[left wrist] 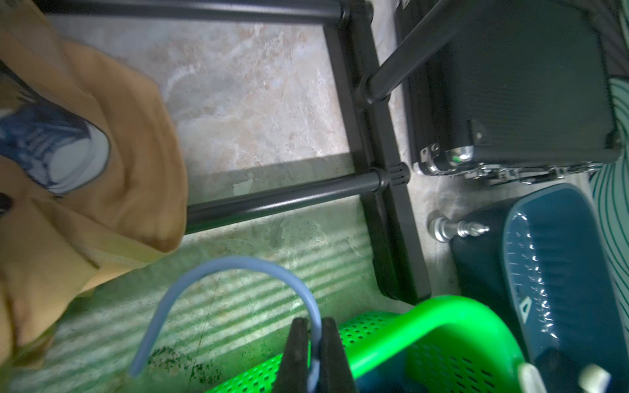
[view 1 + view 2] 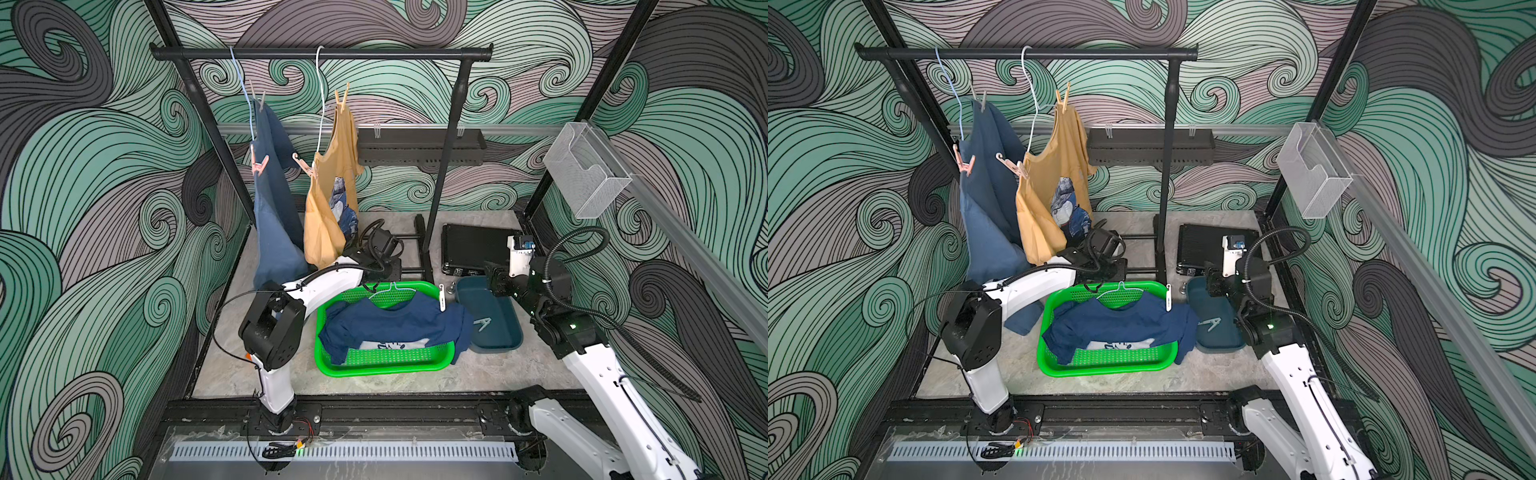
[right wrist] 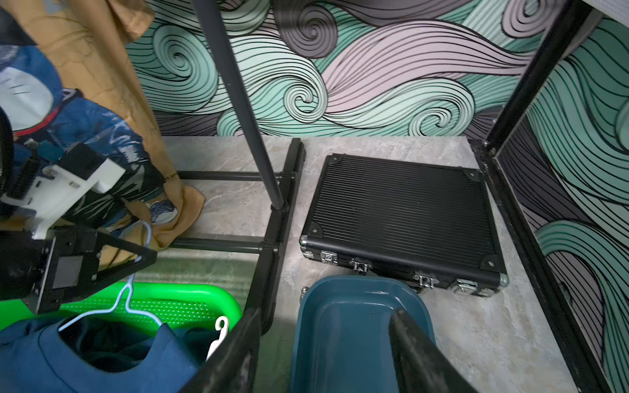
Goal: Remove the clothespins securing t-shirts to the hanger
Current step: Pick up the hanger from the basket, then remove the clothespin from the hanger.
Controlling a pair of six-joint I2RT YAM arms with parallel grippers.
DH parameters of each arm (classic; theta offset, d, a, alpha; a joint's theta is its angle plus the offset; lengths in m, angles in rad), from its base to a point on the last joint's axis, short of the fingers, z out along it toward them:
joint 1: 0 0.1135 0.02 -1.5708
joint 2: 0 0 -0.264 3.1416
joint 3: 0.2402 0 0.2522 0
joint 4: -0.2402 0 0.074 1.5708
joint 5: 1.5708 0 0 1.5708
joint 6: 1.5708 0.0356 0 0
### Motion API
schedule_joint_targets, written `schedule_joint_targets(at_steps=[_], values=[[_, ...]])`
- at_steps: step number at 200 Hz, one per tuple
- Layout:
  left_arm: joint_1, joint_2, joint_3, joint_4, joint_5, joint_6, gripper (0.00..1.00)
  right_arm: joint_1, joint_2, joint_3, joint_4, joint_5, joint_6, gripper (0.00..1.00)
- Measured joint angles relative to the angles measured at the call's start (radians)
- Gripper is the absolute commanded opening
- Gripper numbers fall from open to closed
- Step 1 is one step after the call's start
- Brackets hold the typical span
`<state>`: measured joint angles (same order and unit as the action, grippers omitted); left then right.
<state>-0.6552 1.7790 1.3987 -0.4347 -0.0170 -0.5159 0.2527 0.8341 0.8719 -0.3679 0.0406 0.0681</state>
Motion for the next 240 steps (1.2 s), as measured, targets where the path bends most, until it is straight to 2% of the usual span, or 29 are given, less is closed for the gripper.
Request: schedule_joint_targets(at_steps=[32,86,147,173,207,240], values=[[-0.019,-0.135,-0.002,-0.006,-0.016,0.005,0.03,0.000,0.010,0.031,0.010,-0.134,-0.077,0.70],[-0.042,-0.325,-0.033,0.001,-0.020,0.028,0.00,0.000,0.076,0.233,-0.018,-0.447,-0.162,0.71],[-0.042,-0.485,-0.134,0.058,0.040,0.152,0.00,0.035,0.116,0.297,-0.070,-0.703,-0.193,0.73],[-0.042,-0.503,-0.137,0.077,0.098,0.206,0.00,0.122,0.169,0.333,-0.103,-0.730,-0.249,0.72],[-0.042,-0.510,-0.139,0.108,0.185,0.253,0.00,0.248,0.264,0.383,-0.118,-0.694,-0.316,0.69],[-0.042,-0.521,-0.139,0.121,0.251,0.284,0.00,0.281,0.329,0.387,-0.105,-0.657,-0.326,0.67]])
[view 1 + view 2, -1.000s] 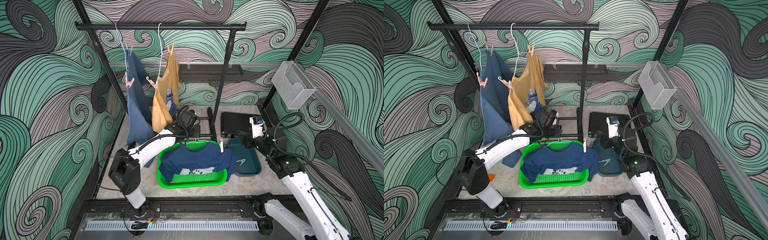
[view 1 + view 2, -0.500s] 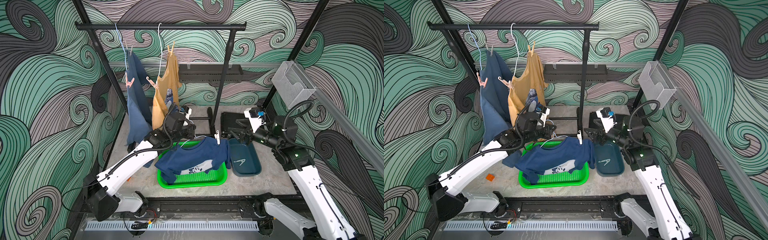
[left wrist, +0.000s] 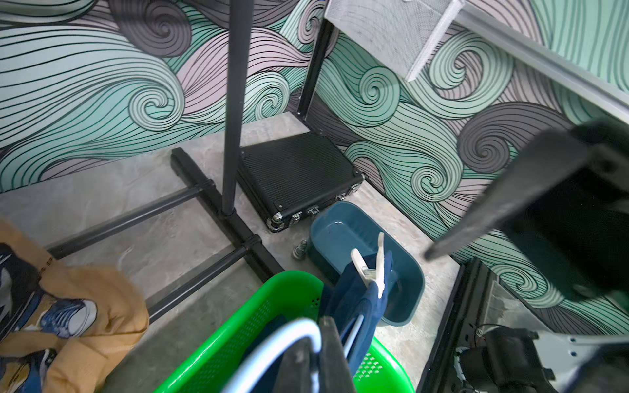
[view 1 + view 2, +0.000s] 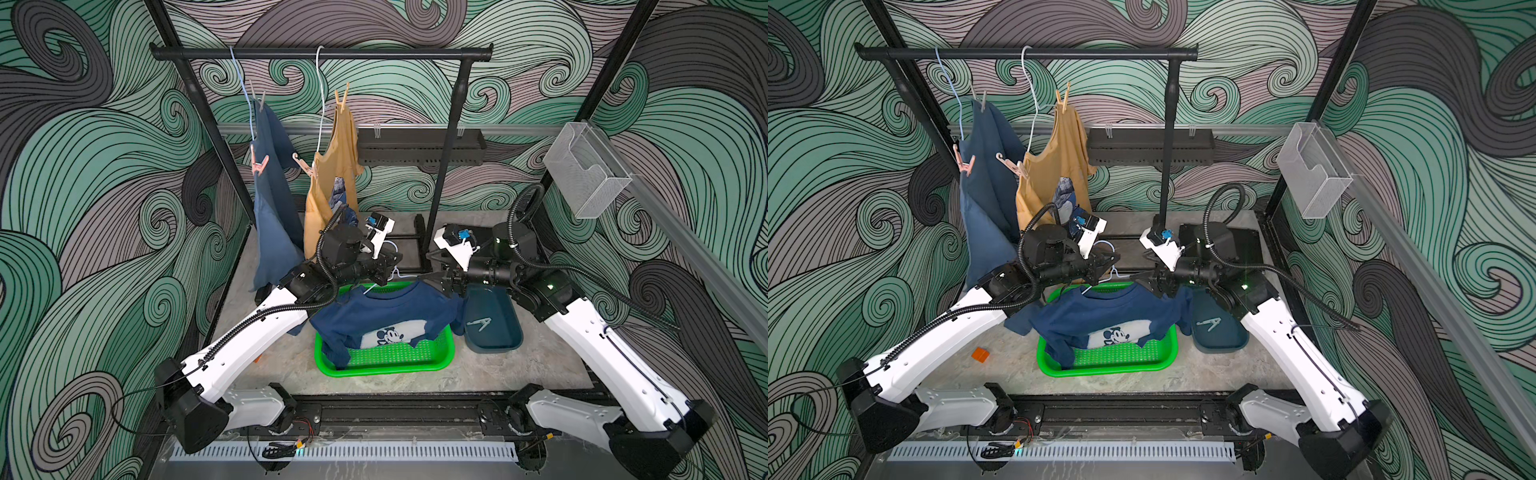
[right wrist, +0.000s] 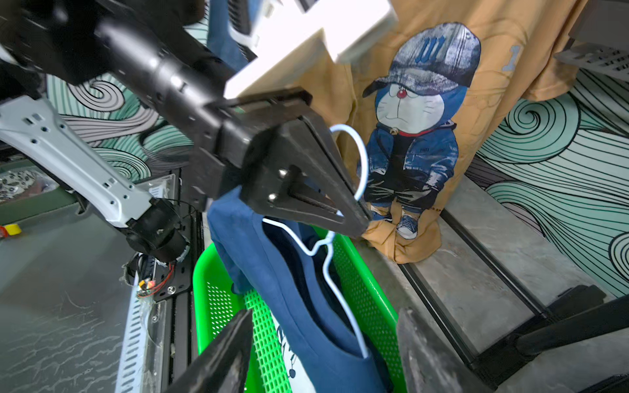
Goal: Remove the clothespins securing t-shirts to the hanger
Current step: Remove the clothespin from the hanger.
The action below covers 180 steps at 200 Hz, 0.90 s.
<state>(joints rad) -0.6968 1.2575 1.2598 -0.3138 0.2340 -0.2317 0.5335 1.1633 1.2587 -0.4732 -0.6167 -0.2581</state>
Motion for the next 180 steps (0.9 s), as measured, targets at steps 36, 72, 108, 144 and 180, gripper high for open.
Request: schedule_joint_targets(at_steps=[36,72,108,144,180], values=[[0.000,-0.032,0.000,0.001,0.050,0.060,0.00,-0.014,0.031,0.015,-0.008,0.014,0.003,0.80],[0.000,-0.075,-0.013,0.000,0.082,0.152,0.00,-0.132,-0.035,0.029,-0.024,-0.018,0.006,0.94],[0.000,-0.117,-0.027,-0.008,0.092,0.246,0.00,-0.212,-0.193,-0.018,-0.032,-0.038,-0.028,0.96],[0.001,-0.122,-0.017,-0.026,0.113,0.294,0.00,-0.280,-0.302,-0.119,-0.035,-0.071,-0.073,0.97],[0.002,-0.123,0.012,-0.048,0.144,0.317,0.00,-0.332,-0.323,-0.196,-0.048,-0.110,-0.087,0.97]])
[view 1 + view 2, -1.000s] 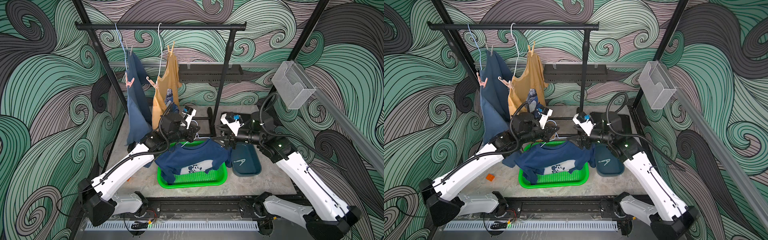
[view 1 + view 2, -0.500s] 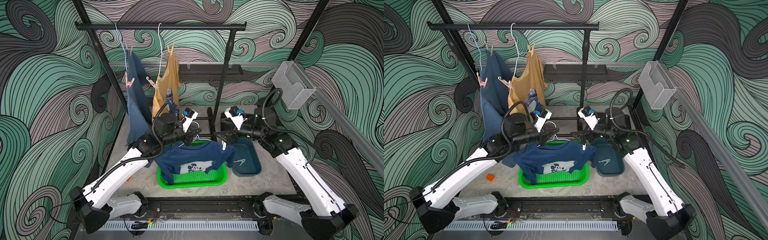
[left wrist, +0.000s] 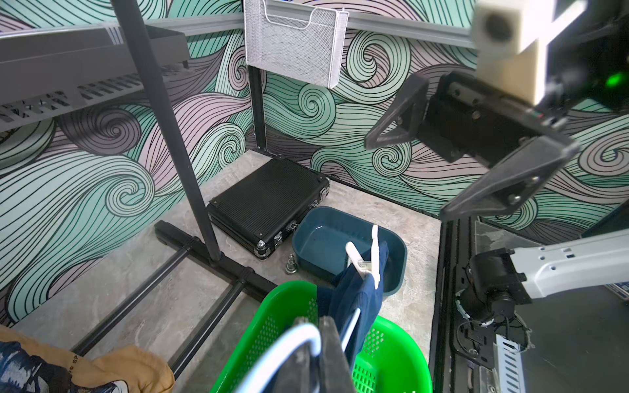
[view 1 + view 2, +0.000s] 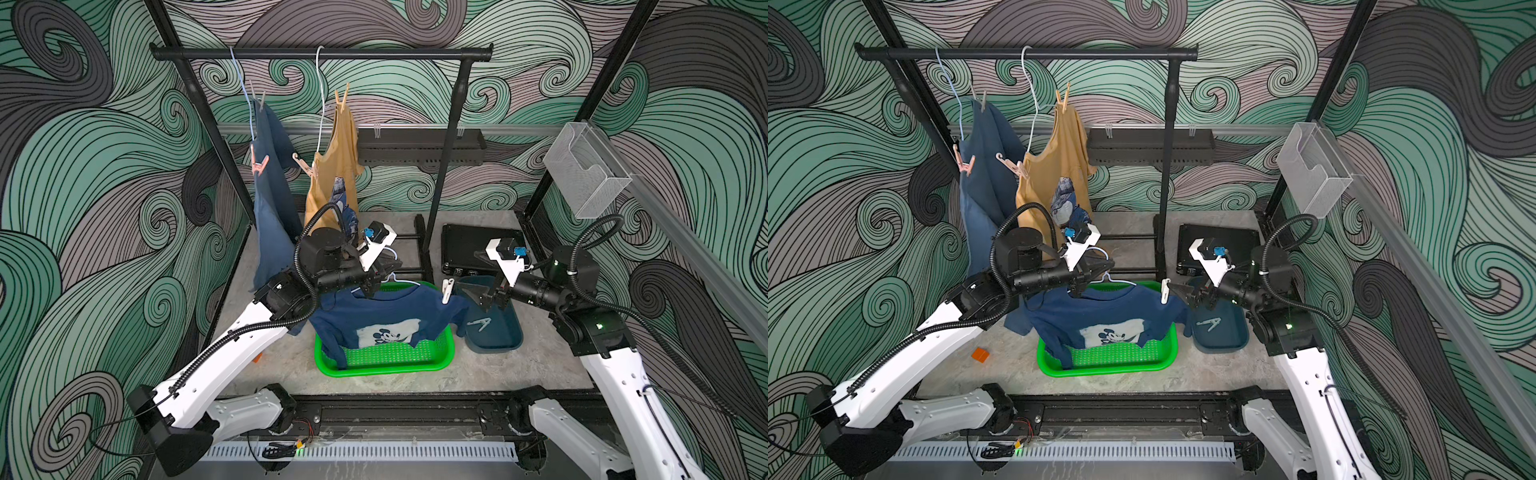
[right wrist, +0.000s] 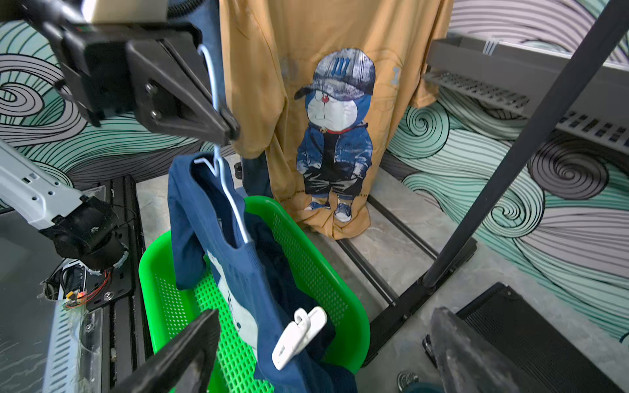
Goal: Remove the clothespins securing t-shirts to the hanger
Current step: Remove the clothespin from the hanger.
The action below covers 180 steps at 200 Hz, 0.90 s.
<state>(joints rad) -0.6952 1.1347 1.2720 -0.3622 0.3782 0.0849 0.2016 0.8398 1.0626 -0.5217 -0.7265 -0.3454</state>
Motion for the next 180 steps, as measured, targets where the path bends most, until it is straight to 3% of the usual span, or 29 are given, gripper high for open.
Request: schedule_joint_targets(at_steps=[88,180], values=[[0.011,-0.035,0.022,-0.010,0.061,0.046,0.00,-0.038,-0.010,-0.064,0.007,-0.193,0.014,0.94],[0.011,-0.035,0.022,-0.009,0.079,0.045,0.00,-0.024,0.059,-0.142,0.100,-0.291,0.095,0.82]])
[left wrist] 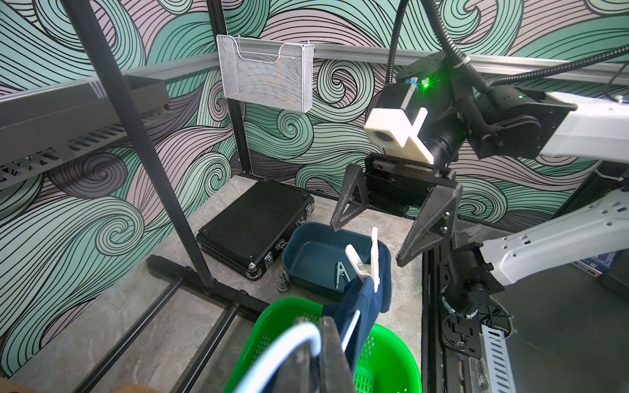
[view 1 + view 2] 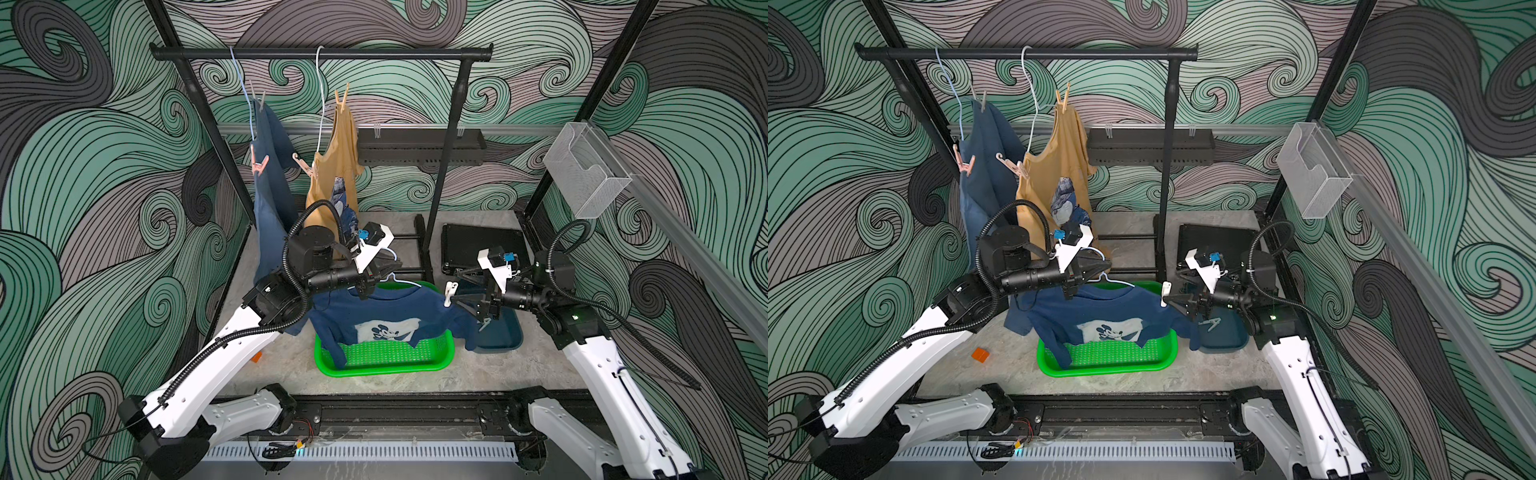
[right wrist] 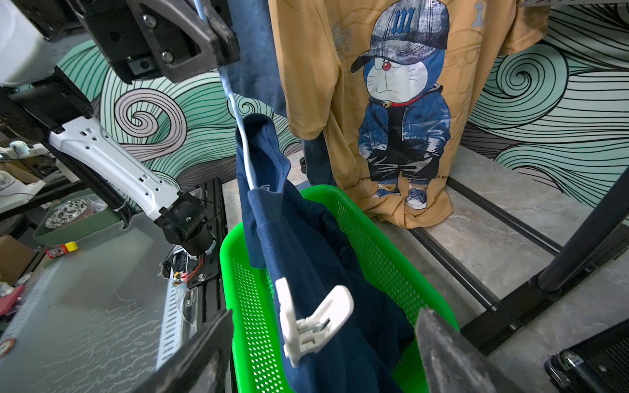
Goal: Remove the clothespins securing t-shirts to the hanger
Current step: Remove the clothespin from the hanger.
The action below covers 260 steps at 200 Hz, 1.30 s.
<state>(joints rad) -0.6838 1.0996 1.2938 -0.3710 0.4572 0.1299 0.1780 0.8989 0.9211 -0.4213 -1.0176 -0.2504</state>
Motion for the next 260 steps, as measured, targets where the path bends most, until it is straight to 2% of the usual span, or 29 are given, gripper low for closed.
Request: schedule_joint_targets(at_steps=[30,188,231,260], values=[[0.000,0.000,0.000,0.000,0.000,0.000,0.00,0.018,0.030,0.000,0.016,-0.018,0.010,0.79],[0.000,0.000,0.000,0.005,-0.001,-0.006,0.00,0.055,0.055,0.000,0.022,-0.058,0.030,0.38],[0.000,0.000,0.000,0.005,-0.002,-0.007,0.00,0.055,0.054,0.000,0.022,-0.059,0.034,0.32],[0.000,0.000,0.000,0.005,-0.002,-0.007,0.00,0.055,0.054,0.000,0.022,-0.058,0.039,0.25]])
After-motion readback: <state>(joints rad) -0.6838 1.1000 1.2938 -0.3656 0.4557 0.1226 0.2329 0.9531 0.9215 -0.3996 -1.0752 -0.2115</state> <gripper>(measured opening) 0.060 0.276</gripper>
